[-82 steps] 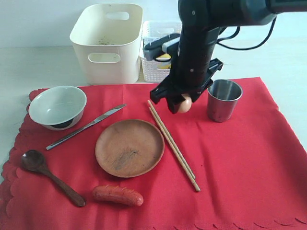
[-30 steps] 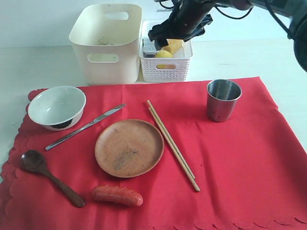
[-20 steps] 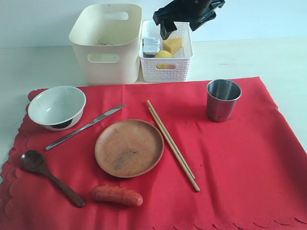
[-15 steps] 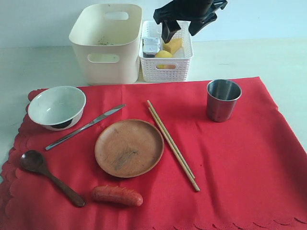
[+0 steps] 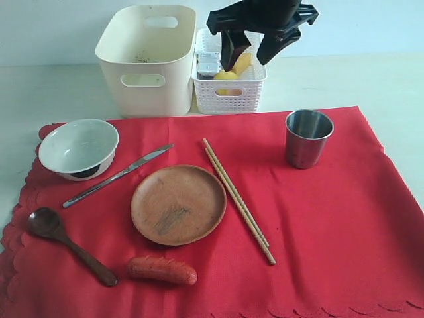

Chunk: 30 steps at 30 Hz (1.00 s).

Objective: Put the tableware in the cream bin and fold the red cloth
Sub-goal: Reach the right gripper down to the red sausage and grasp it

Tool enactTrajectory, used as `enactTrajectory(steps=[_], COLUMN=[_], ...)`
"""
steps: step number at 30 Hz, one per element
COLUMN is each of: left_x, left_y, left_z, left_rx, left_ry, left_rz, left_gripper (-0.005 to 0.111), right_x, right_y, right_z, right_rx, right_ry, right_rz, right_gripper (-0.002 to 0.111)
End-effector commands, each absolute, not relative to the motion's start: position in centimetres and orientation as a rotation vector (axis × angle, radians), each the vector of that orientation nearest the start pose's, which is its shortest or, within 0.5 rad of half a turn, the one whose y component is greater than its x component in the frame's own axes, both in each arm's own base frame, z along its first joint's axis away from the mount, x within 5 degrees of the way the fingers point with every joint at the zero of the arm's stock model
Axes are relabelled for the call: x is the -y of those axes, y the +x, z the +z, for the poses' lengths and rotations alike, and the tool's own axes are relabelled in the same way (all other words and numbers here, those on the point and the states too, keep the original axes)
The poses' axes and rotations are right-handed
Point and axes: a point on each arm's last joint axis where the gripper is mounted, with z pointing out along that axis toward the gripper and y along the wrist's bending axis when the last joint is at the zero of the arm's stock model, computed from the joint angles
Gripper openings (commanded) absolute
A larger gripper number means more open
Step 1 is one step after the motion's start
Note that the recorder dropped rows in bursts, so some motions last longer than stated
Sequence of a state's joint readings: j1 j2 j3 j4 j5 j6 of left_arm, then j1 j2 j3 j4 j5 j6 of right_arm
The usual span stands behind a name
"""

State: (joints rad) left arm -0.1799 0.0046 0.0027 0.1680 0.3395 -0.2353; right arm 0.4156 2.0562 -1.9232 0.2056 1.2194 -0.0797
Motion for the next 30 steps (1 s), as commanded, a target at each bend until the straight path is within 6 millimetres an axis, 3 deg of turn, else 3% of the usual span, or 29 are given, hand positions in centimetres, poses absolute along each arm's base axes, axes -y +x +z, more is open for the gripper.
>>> enactTrajectory(steps=[1,9,14,17,19,23,30], left_x=[0.5,0.5,0.5,0.5,0.5,0.5,0.5], left_y=[5.4,5.4,5.4,5.4,5.4,5.4,5.4], left_z=[18.4,18.4,18.4,18.4,18.4,18.4,18.4], left_rx=[-1.808,-1.808,-1.808,-1.808,-1.808,-1.808,-1.808], left_ry=[0.059,0.059,0.059,0.059,0.059,0.059,0.059], left_rz=[-0.138,-0.138,-0.138,-0.138,-0.138,-0.138,-0.138], left_gripper=[0.001,0.001,0.001,0.001,0.001,0.001,0.001], right_x=[-20.6,-22.4,-24.1,-25.6,-27.3,-29.0,-30.5], right_y=[36.5,29.5,23.0,21.0,18.9,17.0,18.0], right_z=[28.7,28.0,24.3,22.8,22.0,20.4,16.9], right_rx=[-2.797,-2.740,-2.561,-2.451,-2.354,-2.275,-2.247], right_ry=[-0.733,-0.975,-1.278,-1.432,-1.635,-1.812,-1.822], right_rz=[0.355,0.358,0.356,0.356,0.347,0.335,0.336], right_gripper=[0.064,0.064,0.064,0.064,0.064,0.064,0.064])
